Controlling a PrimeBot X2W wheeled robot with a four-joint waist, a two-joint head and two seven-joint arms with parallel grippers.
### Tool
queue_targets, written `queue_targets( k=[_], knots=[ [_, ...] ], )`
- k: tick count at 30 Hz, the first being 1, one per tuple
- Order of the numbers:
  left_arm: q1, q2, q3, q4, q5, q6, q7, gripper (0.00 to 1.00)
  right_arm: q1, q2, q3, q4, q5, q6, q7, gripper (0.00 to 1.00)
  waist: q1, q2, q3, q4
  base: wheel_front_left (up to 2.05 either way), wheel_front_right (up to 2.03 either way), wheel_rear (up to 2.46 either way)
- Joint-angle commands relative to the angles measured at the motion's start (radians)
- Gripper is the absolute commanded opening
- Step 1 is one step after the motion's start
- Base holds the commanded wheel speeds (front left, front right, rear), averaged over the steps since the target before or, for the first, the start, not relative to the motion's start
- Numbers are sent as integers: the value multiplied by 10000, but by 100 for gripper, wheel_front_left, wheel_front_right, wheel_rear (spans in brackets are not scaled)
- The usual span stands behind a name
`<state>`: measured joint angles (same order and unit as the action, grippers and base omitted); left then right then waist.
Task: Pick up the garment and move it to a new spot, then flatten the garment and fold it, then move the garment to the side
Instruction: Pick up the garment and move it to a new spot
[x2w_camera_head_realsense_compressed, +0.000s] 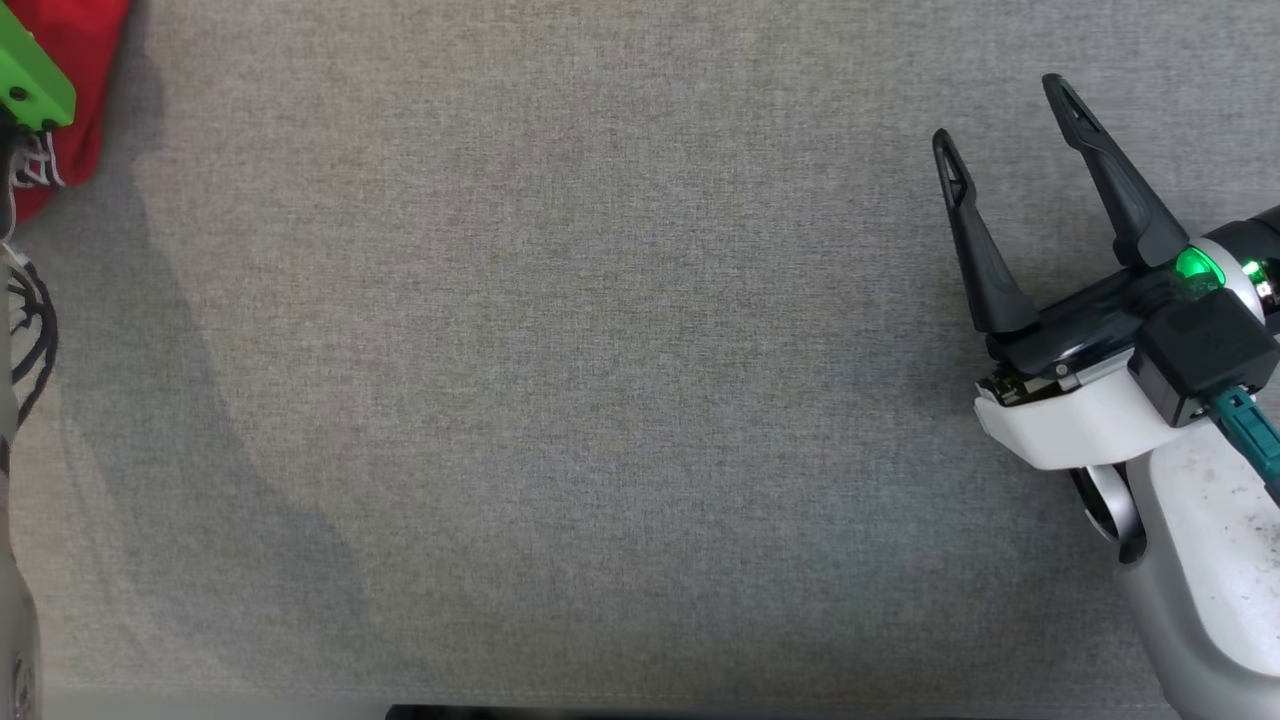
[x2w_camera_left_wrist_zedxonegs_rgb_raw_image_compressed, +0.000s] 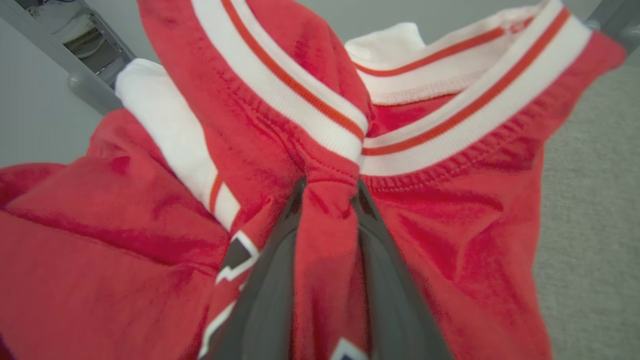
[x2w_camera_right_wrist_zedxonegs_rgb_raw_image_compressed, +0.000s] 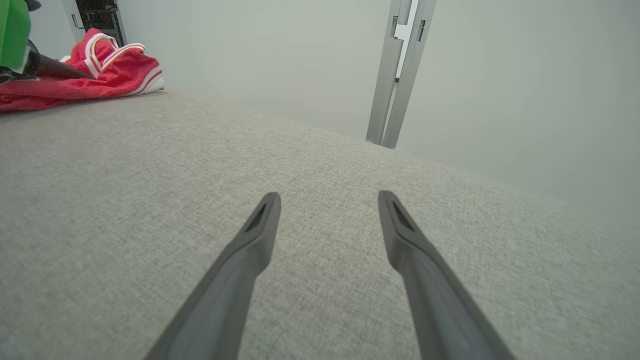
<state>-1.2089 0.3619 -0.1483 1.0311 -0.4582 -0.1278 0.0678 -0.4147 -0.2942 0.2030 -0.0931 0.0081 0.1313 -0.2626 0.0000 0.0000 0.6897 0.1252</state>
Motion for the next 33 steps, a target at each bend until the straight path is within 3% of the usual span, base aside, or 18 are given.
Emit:
queue_targets(
  k=[1, 7, 12, 24, 33],
  knots=[
    [-9, 207, -194, -188, 99, -41, -419, 0, -29, 84, -3, 58, 42, -10, -35, 100, 0, 0, -308, -23, 0, 0, 0],
    [141, 582, -799, -711, 154, -35, -1620, 0, 186, 521, 131, 295, 115, -10, -35, 100, 0, 0, -1400, -147, 0, 0, 0],
    [418, 854, -1219, -1313, -50, -35, -1993, 0, 474, 957, 224, 536, 193, -10, -33, 100, 0, 0, -2600, -418, 0, 0, 0],
    [1368, 1262, -2157, -4445, -1224, -36, -1220, 0, 1407, 1796, 211, 906, 319, -10, -35, 100, 0, 0, -4863, -1613, 0, 0, 0],
    [1975, 575, -2573, -6951, -2212, -36, -284, 0, 1769, 2104, 151, 940, 364, -10, -35, 100, 0, 0, -5488, -2638, 0, 0, 0]
  ],
)
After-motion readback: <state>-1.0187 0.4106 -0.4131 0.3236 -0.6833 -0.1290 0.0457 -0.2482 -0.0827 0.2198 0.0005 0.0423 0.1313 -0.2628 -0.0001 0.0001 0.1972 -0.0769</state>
